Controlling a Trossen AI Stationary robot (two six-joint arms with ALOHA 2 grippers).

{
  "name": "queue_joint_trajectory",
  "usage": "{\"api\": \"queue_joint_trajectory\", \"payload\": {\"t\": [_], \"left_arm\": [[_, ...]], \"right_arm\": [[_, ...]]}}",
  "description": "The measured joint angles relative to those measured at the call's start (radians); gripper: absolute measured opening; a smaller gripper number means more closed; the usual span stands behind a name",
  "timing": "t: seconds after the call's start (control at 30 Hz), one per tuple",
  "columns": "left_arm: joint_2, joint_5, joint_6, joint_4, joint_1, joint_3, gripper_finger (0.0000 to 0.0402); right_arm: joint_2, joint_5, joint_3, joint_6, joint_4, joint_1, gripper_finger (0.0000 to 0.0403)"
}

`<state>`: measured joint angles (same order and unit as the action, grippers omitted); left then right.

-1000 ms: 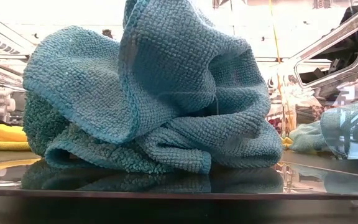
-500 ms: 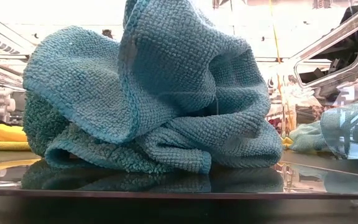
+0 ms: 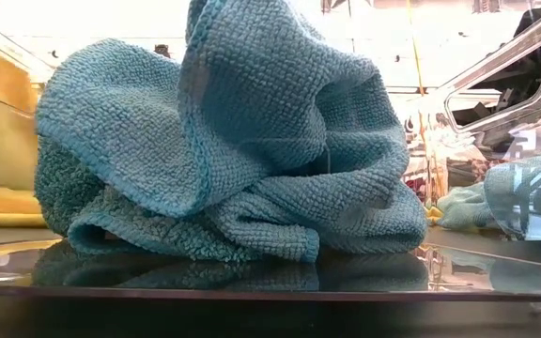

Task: Sort microfiber towel by color & place in baskets
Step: Put the yellow microfiber cloth into the top transparent bin

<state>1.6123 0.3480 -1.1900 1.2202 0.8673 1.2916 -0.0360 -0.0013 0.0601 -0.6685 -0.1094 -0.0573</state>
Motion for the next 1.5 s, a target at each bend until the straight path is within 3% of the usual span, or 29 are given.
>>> {"api": "queue_joint_trajectory", "payload": {"t": [0.17,0.37,0.5,0.7,0.97,1.5], "left_arm": [[-0.058,0.169,0.003,0.161,-0.052,0.119,0.0001],[-0.084,0.359,0.149,0.186,-0.155,0.242,0.0001],[-0.085,0.439,0.334,0.095,-0.252,0.293,0.0000],[-0.084,0.495,0.652,-0.179,-0.397,0.302,0.0000],[-0.068,0.446,0.958,-0.499,-0.562,0.304,0.0000],[0.164,0.063,1.101,-0.541,-0.733,0.304,0.0000]], "right_arm": [[0.000,0.000,0.000,0.000,0.000,0.000,0.0215],[0.000,0.000,0.000,0.000,0.000,0.000,0.0215],[0.000,0.000,0.000,0.000,0.000,0.000,0.0215],[0.000,0.000,0.000,0.000,0.000,0.000,0.0215],[0.000,0.000,0.000,0.000,0.000,0.000,0.0215],[0.000,0.000,0.000,0.000,0.000,0.000,0.0215]]}}
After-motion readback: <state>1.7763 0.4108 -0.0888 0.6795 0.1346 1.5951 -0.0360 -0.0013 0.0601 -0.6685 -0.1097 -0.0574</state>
